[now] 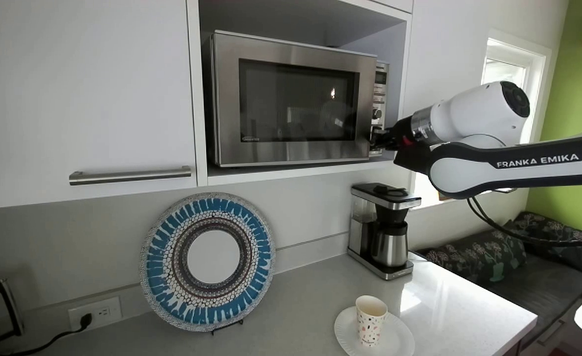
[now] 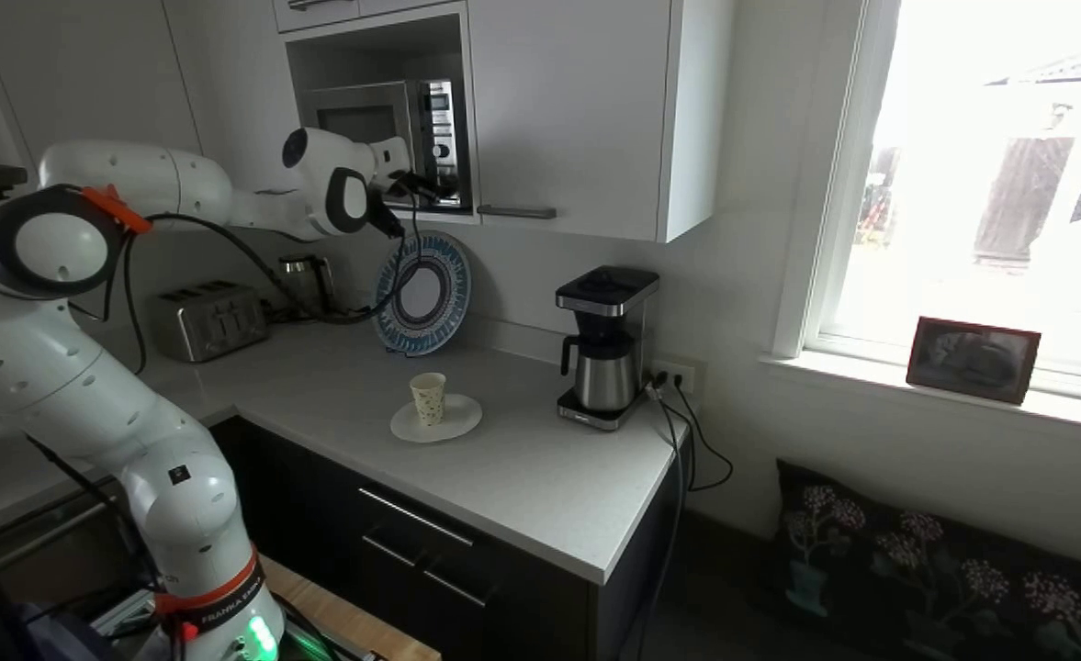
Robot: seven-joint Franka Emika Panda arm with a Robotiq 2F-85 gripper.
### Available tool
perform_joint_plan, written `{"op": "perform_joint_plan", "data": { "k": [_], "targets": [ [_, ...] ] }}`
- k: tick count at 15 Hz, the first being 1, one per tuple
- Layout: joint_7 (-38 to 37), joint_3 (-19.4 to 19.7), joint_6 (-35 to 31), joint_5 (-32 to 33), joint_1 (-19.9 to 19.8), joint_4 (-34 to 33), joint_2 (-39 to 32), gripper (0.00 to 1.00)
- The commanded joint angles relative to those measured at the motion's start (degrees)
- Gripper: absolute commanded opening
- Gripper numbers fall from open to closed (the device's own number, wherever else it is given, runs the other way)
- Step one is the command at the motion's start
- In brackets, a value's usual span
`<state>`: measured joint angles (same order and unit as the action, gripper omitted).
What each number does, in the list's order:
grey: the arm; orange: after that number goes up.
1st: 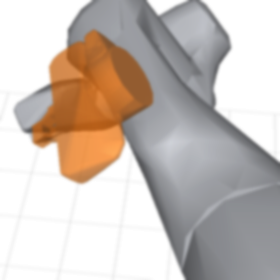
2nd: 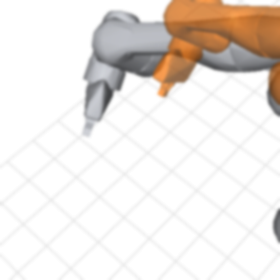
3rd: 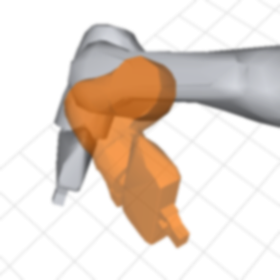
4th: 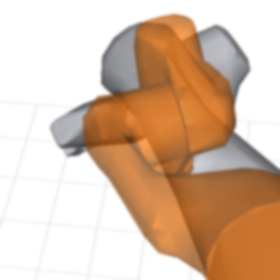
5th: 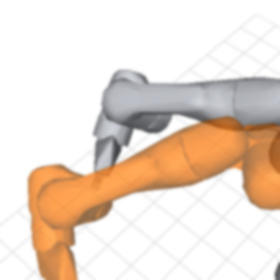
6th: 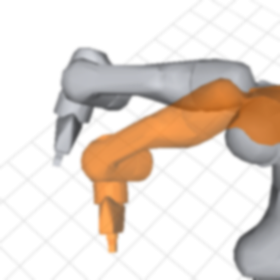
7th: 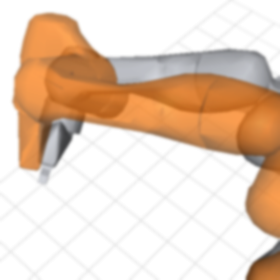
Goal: Open the microwave fully
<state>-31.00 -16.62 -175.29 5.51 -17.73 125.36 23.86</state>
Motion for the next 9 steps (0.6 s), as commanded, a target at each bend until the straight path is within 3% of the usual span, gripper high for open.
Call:
{"op": "perform_joint_plan", "data": {
  "k": [1, 6, 9],
  "targets": [
    [2.07, 0.27, 4.16, 1.06, -0.09, -2.83, -1.31, 0.34],
    [9.09, 2.77, 12.70, 0.05, 1.96, -4.08, 1.13, 0.62],
    [12.30, 5.69, 16.90, -0.59, 6.34, -4.60, 1.93, 0.85]
  ]
}}
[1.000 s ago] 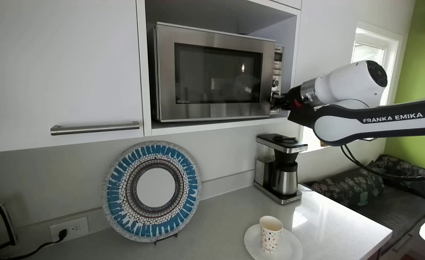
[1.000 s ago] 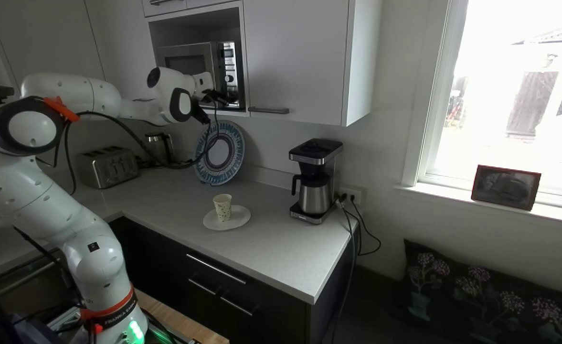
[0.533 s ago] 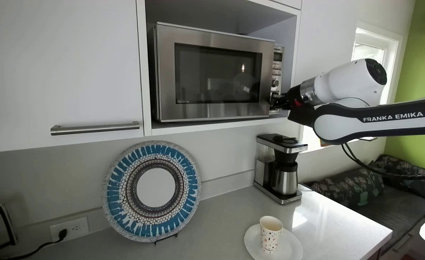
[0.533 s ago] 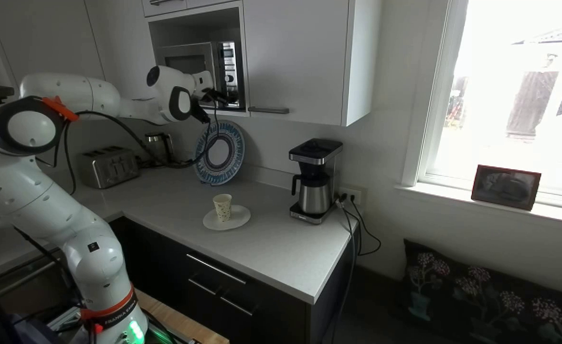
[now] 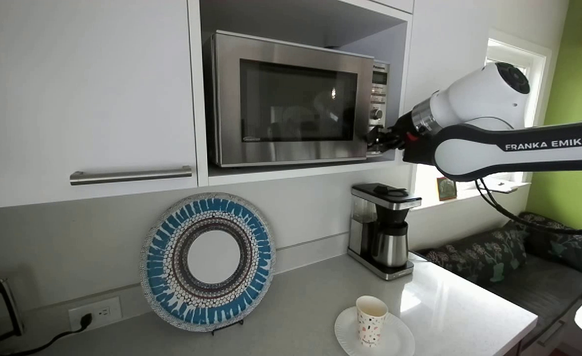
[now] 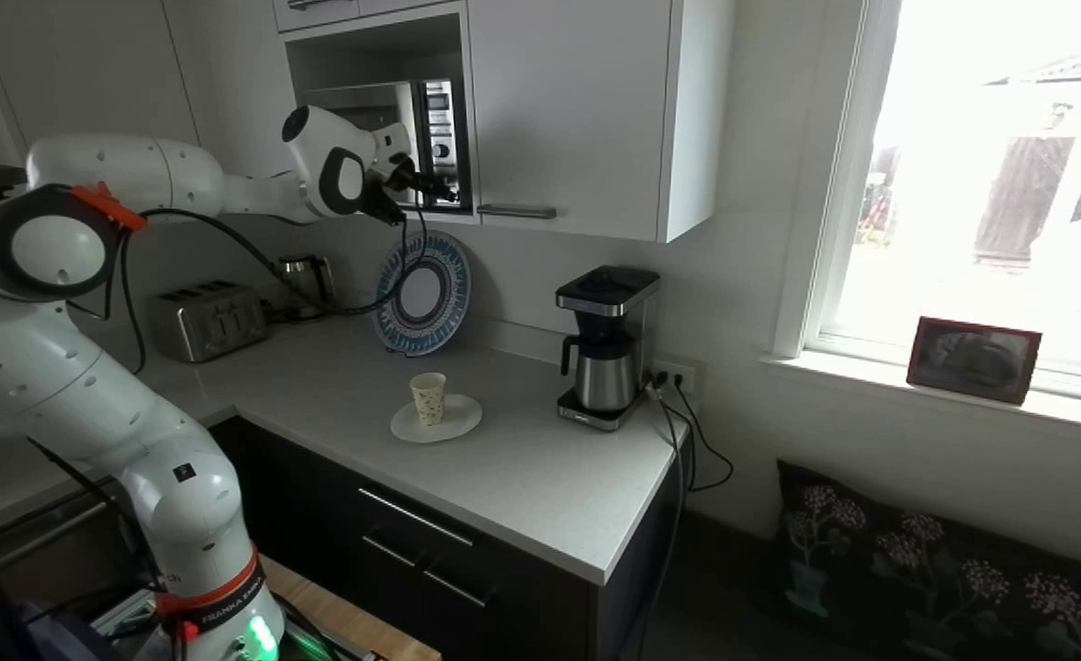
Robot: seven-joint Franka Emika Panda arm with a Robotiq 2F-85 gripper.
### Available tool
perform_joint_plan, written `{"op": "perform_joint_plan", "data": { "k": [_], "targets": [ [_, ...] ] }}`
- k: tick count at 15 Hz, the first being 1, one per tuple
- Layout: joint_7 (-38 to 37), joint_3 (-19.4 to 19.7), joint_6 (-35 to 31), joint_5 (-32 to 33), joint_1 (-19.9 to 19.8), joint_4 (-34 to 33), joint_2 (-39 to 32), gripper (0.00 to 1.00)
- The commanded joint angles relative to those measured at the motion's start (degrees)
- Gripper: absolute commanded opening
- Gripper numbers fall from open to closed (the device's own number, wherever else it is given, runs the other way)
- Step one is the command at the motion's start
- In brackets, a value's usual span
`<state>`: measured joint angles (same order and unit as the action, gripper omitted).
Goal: Open the microwave fully
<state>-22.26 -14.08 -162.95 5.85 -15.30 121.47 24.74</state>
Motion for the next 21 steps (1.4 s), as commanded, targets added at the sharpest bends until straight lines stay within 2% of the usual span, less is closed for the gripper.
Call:
{"op": "perform_joint_plan", "data": {
  "k": [1, 2, 7, 12, 17, 21],
  "targets": [
    [4.65, 4.03, 5.91, -0.96, 4.68, -0.63, 1.64, 0.93],
    [5.46, 4.68, 6.74, -0.77, 5.35, -0.79, 2.09, 1.00],
    [7.69, 6.53, 11.05, -0.28, 7.34, -1.08, 5.08, 1.00],
    [10.62, 8.69, 16.35, -3.33, 11.84, -1.15, 7.25, 1.00],
    [17.38, 12.08, 14.60, -8.56, 18.51, -1.67, 6.18, 1.00],
    [21.26, 13.31, 12.24, -10.72, 21.27, -1.89, 4.99, 1.00]
  ]
}}
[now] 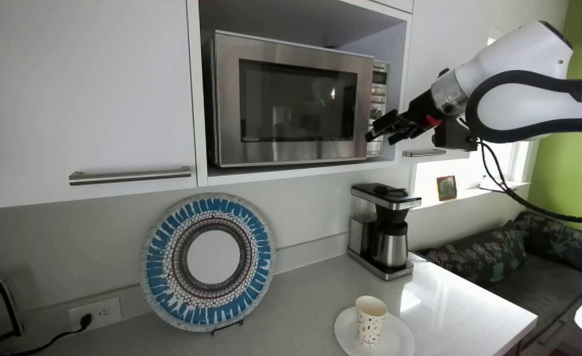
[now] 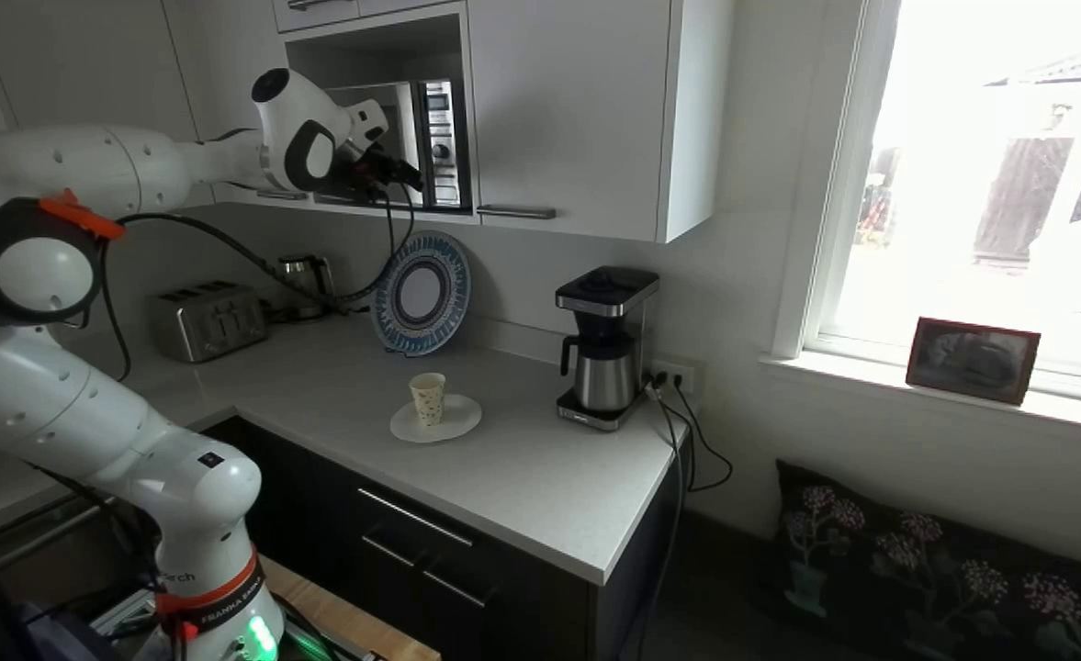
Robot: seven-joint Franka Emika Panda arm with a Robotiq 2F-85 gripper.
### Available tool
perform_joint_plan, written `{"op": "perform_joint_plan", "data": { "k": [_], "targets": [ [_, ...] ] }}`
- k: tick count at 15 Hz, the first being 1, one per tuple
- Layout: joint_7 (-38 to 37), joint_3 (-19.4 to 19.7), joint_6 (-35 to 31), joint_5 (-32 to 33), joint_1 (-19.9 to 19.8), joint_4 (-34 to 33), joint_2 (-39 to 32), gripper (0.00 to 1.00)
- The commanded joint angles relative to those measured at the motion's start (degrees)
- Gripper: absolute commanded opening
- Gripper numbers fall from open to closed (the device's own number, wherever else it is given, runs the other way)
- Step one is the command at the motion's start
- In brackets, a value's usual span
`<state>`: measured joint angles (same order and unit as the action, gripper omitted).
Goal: Open the microwave fully
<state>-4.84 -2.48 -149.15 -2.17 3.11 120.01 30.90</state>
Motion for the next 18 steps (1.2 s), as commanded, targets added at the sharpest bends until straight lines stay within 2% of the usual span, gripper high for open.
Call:
{"op": "perform_joint_plan", "data": {
  "k": [1, 6, 12, 18],
  "targets": [
    [4.93, 2.02, -2.01, -3.24, 3.65, -0.59, -1.50, 1.00],
    [9.93, 3.09, -6.37, -3.95, 6.20, -0.98, -3.58, 1.00],
    [12.81, 4.01, -10.90, -3.67, 7.08, -1.59, -6.11, 1.00],
    [16.22, 5.96, -9.96, -7.10, 10.65, -2.40, -7.40, 1.00]
  ]
}}
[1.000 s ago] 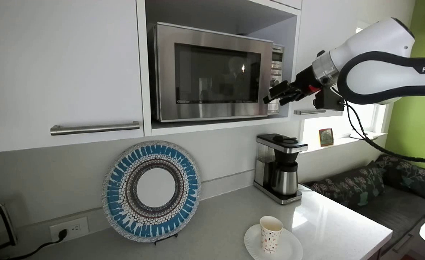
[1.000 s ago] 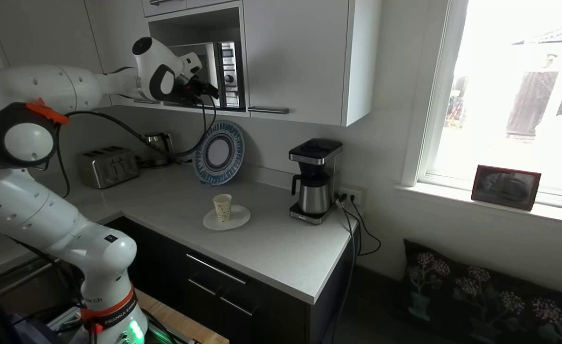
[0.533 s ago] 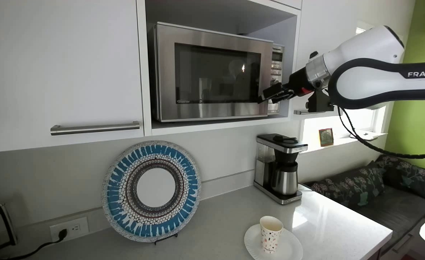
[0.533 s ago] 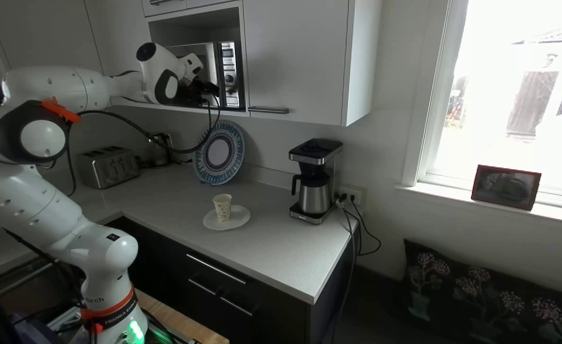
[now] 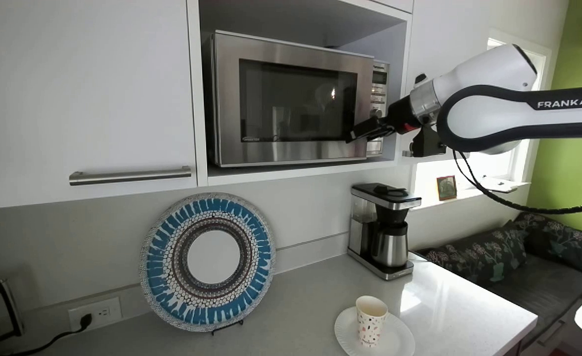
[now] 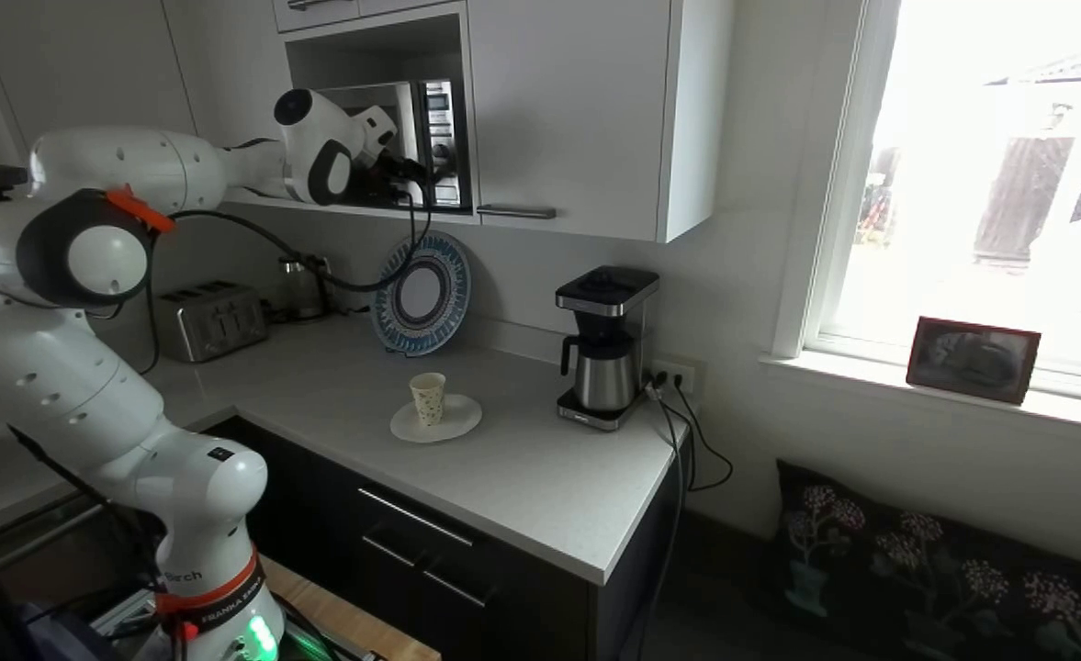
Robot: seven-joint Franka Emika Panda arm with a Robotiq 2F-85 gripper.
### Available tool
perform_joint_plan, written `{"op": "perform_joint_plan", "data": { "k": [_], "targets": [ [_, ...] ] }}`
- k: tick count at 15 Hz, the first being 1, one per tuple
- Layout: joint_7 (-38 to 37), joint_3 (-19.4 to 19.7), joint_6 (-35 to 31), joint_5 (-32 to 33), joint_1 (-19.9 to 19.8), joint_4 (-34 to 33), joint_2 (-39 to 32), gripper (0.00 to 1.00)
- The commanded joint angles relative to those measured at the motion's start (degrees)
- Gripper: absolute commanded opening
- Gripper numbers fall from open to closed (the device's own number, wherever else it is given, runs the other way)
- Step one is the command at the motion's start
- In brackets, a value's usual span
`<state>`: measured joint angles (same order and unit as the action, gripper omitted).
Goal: Open the microwave fully
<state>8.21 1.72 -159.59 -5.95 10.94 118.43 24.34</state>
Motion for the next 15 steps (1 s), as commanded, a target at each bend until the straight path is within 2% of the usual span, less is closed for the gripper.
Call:
{"op": "perform_joint_plan", "data": {
  "k": [1, 4, 7, 15],
  "targets": [
    [3.66, 2.12, 0.63, -3.88, 3.17, -0.86, -0.81, 1.00],
    [5.62, 3.44, 2.26, -6.48, 4.91, -0.89, -0.06, 1.00],
    [5.28, 3.18, 5.53, -7.19, 4.81, -0.34, 2.29, 1.00],
    [4.56, 2.14, 22.66, -7.42, 3.88, -0.15, 9.91, 1.00]
  ]
}}
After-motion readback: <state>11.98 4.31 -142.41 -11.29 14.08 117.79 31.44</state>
